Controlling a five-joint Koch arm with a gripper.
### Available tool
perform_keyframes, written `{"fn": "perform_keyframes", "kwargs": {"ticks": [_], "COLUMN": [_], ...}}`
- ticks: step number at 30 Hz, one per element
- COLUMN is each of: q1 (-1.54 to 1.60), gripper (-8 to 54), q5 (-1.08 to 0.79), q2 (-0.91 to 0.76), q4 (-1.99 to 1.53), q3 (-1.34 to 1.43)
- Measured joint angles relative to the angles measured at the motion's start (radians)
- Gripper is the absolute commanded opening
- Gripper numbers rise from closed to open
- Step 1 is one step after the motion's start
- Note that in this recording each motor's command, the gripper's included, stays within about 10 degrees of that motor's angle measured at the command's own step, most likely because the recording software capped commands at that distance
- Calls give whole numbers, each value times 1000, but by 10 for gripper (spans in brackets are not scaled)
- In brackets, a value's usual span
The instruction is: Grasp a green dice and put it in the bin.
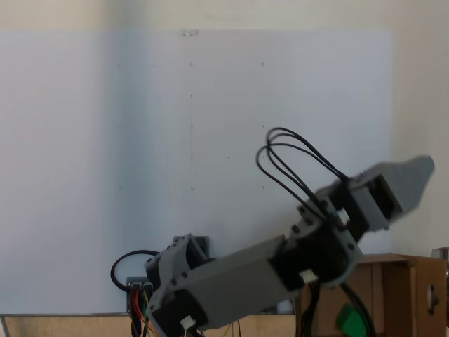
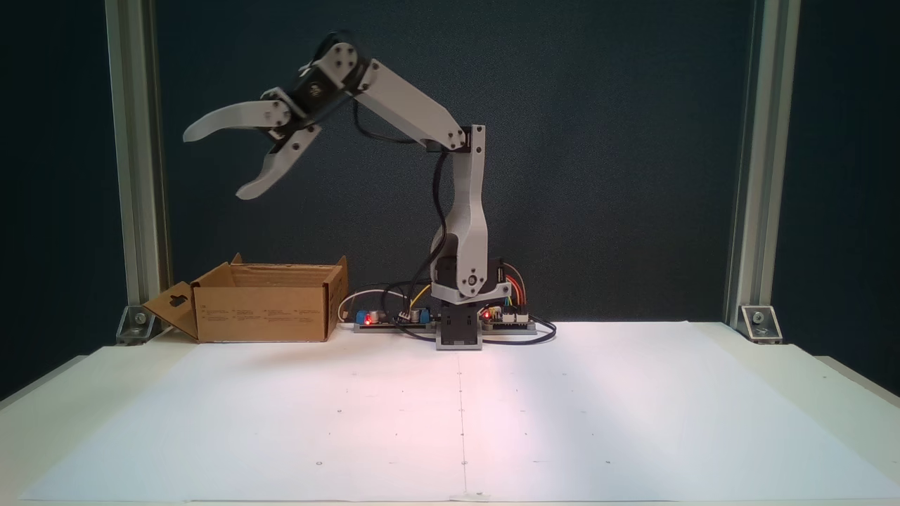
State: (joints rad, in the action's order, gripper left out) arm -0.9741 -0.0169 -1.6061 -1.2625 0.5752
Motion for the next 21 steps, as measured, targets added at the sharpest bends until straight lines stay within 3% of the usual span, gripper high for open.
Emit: {"fn": "perform_keyframes", "kwargs": {"ticks": [12, 21], "q1": [807, 890], "gripper": [435, 438], "q5": [15, 15], "q2": [-2, -100], "q4": [12, 233], "q3": [0, 163]}}
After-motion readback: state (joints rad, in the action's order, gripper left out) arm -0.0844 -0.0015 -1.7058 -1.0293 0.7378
